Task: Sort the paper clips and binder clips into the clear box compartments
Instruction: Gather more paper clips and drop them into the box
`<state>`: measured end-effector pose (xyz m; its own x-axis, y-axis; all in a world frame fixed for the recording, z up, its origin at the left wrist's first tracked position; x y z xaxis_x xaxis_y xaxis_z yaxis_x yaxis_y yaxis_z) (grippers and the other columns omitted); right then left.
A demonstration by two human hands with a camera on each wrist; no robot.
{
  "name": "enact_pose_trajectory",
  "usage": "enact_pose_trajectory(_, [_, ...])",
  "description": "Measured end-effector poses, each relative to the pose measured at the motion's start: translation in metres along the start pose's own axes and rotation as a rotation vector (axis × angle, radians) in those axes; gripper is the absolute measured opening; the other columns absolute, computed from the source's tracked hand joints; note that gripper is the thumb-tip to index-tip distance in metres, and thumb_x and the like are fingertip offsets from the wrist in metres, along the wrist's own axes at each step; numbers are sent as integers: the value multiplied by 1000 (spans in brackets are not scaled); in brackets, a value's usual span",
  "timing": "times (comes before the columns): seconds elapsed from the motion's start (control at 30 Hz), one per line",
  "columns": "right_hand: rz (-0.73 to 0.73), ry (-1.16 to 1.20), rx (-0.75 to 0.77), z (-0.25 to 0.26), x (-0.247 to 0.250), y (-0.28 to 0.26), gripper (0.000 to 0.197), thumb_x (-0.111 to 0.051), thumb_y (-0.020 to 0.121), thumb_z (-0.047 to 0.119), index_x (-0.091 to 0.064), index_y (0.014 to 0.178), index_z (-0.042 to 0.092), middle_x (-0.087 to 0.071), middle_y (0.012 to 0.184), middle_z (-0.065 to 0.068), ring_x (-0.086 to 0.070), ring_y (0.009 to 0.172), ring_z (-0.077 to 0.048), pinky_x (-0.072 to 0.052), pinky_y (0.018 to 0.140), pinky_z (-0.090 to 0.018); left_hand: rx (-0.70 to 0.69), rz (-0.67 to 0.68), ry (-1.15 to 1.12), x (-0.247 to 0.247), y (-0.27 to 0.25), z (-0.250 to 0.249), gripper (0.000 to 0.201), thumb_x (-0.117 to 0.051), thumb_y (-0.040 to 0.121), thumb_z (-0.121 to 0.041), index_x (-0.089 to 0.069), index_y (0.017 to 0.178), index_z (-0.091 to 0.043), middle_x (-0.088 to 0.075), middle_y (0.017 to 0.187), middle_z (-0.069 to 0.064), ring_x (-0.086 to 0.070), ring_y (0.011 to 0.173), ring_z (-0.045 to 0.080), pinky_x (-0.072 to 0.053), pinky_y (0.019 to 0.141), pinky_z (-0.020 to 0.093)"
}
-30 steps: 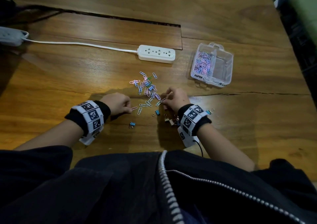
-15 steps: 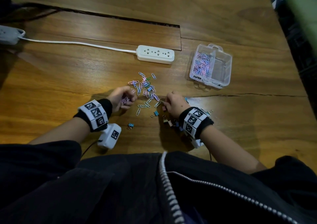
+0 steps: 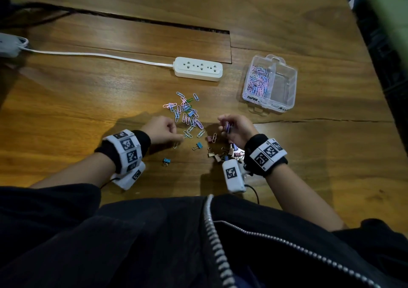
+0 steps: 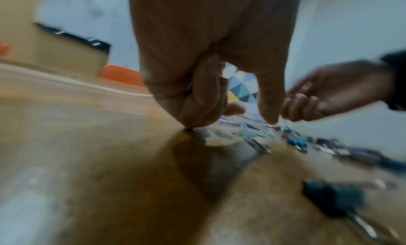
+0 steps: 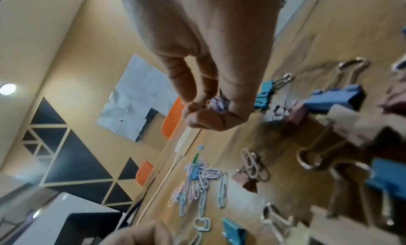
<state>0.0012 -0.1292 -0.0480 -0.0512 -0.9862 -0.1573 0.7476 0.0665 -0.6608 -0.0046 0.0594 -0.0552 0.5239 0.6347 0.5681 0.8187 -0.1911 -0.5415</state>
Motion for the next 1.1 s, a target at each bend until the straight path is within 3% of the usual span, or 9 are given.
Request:
enact_pose_trajectory(0.1, [-47,-41,-32,-2,2,0,26,-42,92,16,-44,66,14,-42,65,0,-38,54,-10,-32,46,-17,-6,-56,299,-4,-2,0,25,-72,74,-32,-52,72,-18,-55,75,-5,-52,73,13,-37,58,23])
enact_pose_trajectory(0.2, [-61,-431,-56,-3,0,-3,27,-40,93,8,-47,67,14,-42,63,0,-35,52,-10,-26,48,-21,-37,1,325,-13,0,-5,14,-65,83,-24,-61,81,-11,-59,80,0,-52,74,12,-39,61,21])
enact_pose_trajectory(0.33, [-102,-700,-37,-2,-3,-9,27,-31,90,-4,-55,86,6,-50,77,-4,-44,60,-12,-39,41,-17,-44,77,300,-17,2,-7,19,-55,90,-21,-52,72,-15,-56,81,1,-50,72,11,-40,65,21])
enact_pose_trajectory(0.53, [-195,-1259,11,-6,-8,-7,38,-38,92,13,-46,125,-2,-56,109,-23,-54,107,-32,-45,91,-37,60,51,-740,-4,6,-2,28,-35,84,3,-36,59,-11,-41,62,5,-36,32,4,-25,29,10])
enact_pose_trajectory(0.63, [-193,-1367,-5,-11,-11,-5,35,-42,94,26,-53,117,1,-61,115,-19,-57,107,-32,-44,97,-44,45,36,-829,4,8,-4,30,-33,78,10,-33,60,-13,-39,63,3,-34,31,2,-23,27,10])
enact_pose_trajectory(0.8, [-208,-1345,10,-15,-9,4,32,-55,89,32,-54,107,6,-64,105,-10,-61,98,-27,-49,91,-41,-10,-66,-293,3,11,-12,27,-55,85,-9,-44,61,-14,-45,63,-1,-39,52,9,-35,48,18])
enact_pose_trajectory(0.87, [-181,-1291,18,-16,-8,8,15,-54,89,27,-57,87,13,-64,102,-8,-61,91,-22,-51,85,-35,-26,-91,-156,1,13,-9,27,-64,82,-17,-46,61,-15,-48,65,-2,-44,60,11,-39,55,21])
enact_pose_trajectory(0.97, [-154,-1196,33,-13,-2,8,21,-53,91,22,-57,72,13,-59,86,-7,-54,80,-18,-45,67,-27,-31,-127,31,-1,12,-9,20,-75,72,-20,-56,75,-14,-54,75,-5,-50,72,13,-42,63,23])
enact_pose_trajectory(1.1, [-85,-820,42,-8,4,1,28,-50,91,13,-46,64,16,-50,74,-2,-48,67,-13,-42,60,-24,-84,-98,239,-7,9,-16,19,-69,79,-21,-61,91,-8,-54,84,0,-50,81,16,-40,72,25])
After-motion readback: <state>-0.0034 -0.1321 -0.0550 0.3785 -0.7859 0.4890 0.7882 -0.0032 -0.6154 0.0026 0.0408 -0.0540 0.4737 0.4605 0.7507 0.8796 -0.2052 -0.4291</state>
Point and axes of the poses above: each hand's wrist, its own y-axis towards the middle knuckle, its own x-axis out of the back of the hand, z = x × y, the point moved 8 cm from there along y, towards the middle knuckle
